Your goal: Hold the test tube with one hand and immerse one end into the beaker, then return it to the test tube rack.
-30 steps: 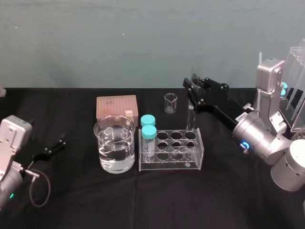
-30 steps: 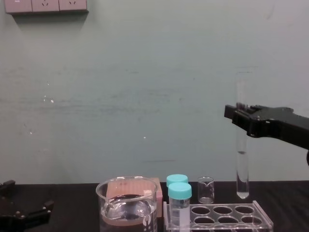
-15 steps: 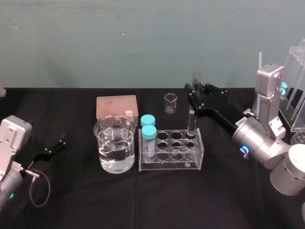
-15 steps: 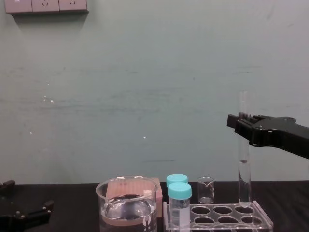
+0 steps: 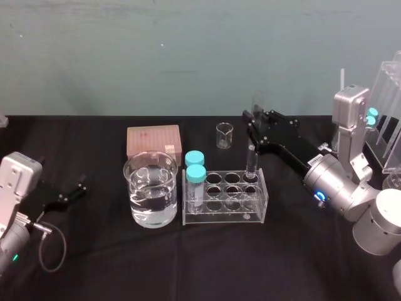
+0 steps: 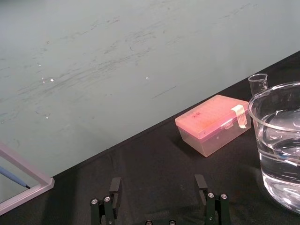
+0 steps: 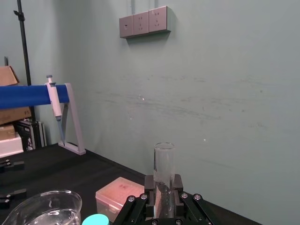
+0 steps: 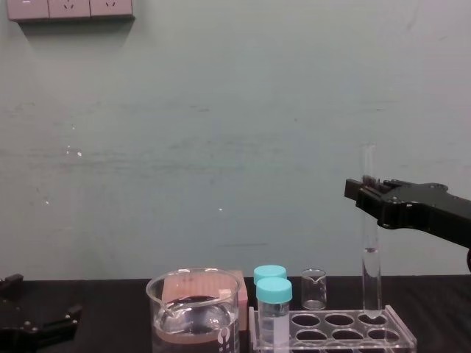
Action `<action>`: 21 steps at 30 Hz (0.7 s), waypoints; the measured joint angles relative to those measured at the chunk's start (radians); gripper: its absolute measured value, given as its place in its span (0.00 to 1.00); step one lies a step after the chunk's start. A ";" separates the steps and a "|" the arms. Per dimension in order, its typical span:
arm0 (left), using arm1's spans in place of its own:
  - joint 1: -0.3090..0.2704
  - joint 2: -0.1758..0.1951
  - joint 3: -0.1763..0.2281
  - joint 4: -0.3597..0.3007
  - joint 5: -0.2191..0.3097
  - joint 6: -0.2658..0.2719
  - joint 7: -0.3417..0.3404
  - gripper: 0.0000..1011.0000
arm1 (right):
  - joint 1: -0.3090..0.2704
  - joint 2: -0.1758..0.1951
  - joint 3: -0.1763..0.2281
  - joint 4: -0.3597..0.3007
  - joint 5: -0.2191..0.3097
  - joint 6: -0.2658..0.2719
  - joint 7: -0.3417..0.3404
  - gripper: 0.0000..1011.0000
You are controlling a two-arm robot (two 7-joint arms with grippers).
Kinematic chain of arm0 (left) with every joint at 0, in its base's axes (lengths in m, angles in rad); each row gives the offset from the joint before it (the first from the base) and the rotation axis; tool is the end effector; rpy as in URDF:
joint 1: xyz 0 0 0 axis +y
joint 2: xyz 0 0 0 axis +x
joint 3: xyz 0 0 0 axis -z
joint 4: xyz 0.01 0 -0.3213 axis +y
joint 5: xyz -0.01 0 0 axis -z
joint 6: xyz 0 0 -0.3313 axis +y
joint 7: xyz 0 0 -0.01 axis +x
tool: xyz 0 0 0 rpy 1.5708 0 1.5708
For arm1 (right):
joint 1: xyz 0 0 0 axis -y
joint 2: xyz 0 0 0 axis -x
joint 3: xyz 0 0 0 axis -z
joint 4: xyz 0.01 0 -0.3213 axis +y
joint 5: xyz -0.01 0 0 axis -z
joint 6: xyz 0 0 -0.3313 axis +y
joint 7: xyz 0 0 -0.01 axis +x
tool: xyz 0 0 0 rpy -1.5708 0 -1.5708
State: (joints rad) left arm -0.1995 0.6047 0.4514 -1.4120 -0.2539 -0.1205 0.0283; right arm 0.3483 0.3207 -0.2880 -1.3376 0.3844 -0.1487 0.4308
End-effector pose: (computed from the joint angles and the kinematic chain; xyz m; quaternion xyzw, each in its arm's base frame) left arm 0.3844 0.0945 -0.3318 0.1415 -0.1325 0.5799 0.7913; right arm 0.4492 -0.0377 -0.2816 0.0526 -0.0724 -0.4550 0.8860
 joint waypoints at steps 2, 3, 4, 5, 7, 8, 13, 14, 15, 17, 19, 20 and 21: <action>0.000 0.000 0.000 0.000 0.000 0.000 0.000 0.99 | 0.004 -0.003 0.000 0.009 -0.002 -0.001 0.001 0.23; 0.000 0.000 0.000 0.000 0.000 0.000 0.000 0.99 | 0.005 -0.003 0.000 0.012 -0.002 -0.001 0.002 0.23; 0.000 0.000 0.000 0.000 0.000 0.000 0.000 0.99 | 0.006 -0.004 0.000 0.014 -0.002 -0.002 0.002 0.23; 0.000 0.000 0.000 0.000 0.000 0.000 0.000 0.99 | 0.007 -0.005 0.000 0.017 -0.003 -0.001 0.003 0.23; 0.000 0.000 0.000 0.000 0.000 0.000 0.000 0.99 | 0.009 -0.006 -0.001 0.022 -0.003 -0.001 0.005 0.23; 0.000 0.000 0.000 0.000 0.000 0.000 0.000 0.99 | 0.012 -0.008 -0.002 0.031 -0.003 -0.001 0.009 0.23; 0.000 0.000 0.000 0.000 0.000 0.000 0.000 0.99 | 0.018 -0.012 -0.004 0.048 -0.003 -0.004 0.014 0.23; 0.000 0.000 0.000 0.000 0.000 0.000 0.000 0.99 | 0.018 -0.013 -0.004 0.051 -0.003 -0.004 0.015 0.23; 0.000 0.000 0.000 0.000 0.000 0.000 0.000 0.99 | 0.019 -0.013 -0.005 0.053 -0.003 -0.005 0.016 0.23; 0.000 0.000 0.000 0.000 0.000 0.000 0.000 0.99 | 0.021 -0.015 -0.006 0.061 -0.004 -0.006 0.017 0.23; 0.000 0.000 0.000 0.000 0.000 0.000 0.000 0.99 | 0.022 -0.016 -0.008 0.068 -0.006 -0.006 0.019 0.23; 0.000 0.000 0.000 0.000 0.000 0.000 0.000 0.99 | 0.022 -0.016 -0.008 0.068 -0.006 -0.006 0.019 0.23; 0.000 0.000 0.000 0.000 0.000 0.000 0.000 0.99 | 0.023 -0.017 -0.009 0.072 -0.006 -0.006 0.020 0.23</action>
State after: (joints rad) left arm -0.1995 0.6047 0.4514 -1.4120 -0.2539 -0.1205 0.0283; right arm 0.3709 0.3036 -0.2973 -1.2660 0.3780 -0.1551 0.4507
